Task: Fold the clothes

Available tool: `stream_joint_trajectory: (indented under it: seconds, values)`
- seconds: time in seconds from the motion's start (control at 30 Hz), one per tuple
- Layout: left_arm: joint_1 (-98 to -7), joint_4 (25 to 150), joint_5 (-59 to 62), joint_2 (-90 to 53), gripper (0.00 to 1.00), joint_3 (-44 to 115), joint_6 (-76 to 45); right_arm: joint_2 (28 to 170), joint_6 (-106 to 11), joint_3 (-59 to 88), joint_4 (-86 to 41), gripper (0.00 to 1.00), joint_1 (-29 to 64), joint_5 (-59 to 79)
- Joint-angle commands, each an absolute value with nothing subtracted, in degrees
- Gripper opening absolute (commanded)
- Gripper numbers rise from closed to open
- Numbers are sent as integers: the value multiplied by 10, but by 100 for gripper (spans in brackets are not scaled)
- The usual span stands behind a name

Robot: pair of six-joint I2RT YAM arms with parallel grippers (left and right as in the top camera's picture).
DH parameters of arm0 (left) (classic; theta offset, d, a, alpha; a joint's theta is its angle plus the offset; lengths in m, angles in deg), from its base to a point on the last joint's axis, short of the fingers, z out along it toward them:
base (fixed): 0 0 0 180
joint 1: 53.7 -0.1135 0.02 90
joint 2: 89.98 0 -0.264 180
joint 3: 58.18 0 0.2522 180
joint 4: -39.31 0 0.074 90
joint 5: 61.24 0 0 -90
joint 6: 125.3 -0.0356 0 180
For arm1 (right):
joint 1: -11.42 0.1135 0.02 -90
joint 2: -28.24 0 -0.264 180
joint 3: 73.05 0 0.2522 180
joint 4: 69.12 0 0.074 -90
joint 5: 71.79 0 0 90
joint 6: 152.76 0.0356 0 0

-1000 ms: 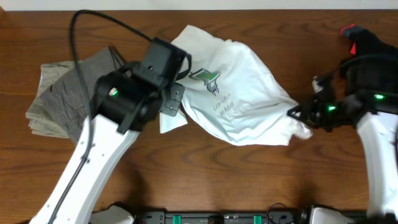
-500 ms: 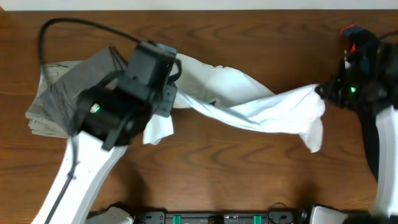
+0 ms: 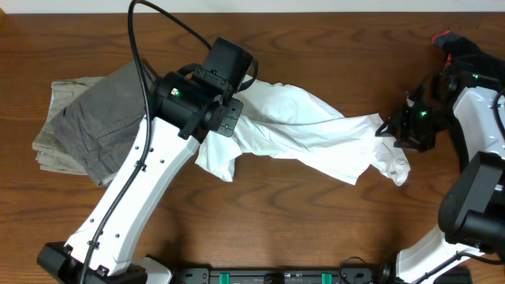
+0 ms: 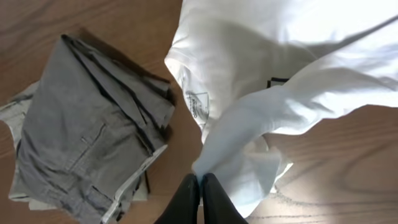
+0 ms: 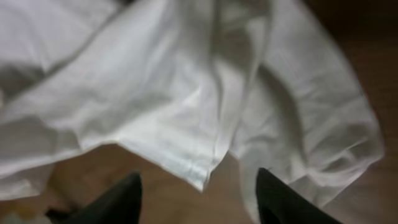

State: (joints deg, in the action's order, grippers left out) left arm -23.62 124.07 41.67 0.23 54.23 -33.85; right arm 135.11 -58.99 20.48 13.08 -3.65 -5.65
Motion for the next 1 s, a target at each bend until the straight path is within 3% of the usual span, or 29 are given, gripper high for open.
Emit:
stream_joint_trajectory:
  seconds: [0.0, 0.47, 0.97]
  values:
    - [-239, 1235, 430, -4, 6, 542, -342, 1348, -631, 194, 147, 62, -9, -53]
    - [-239, 1224, 430, -4, 6, 542, -342, 1348, -569, 37, 67, 64, 82, 28]
    - [-239, 1222, 430, -4, 6, 542, -342, 1348, -488, -9, -36, 36, 119, 30]
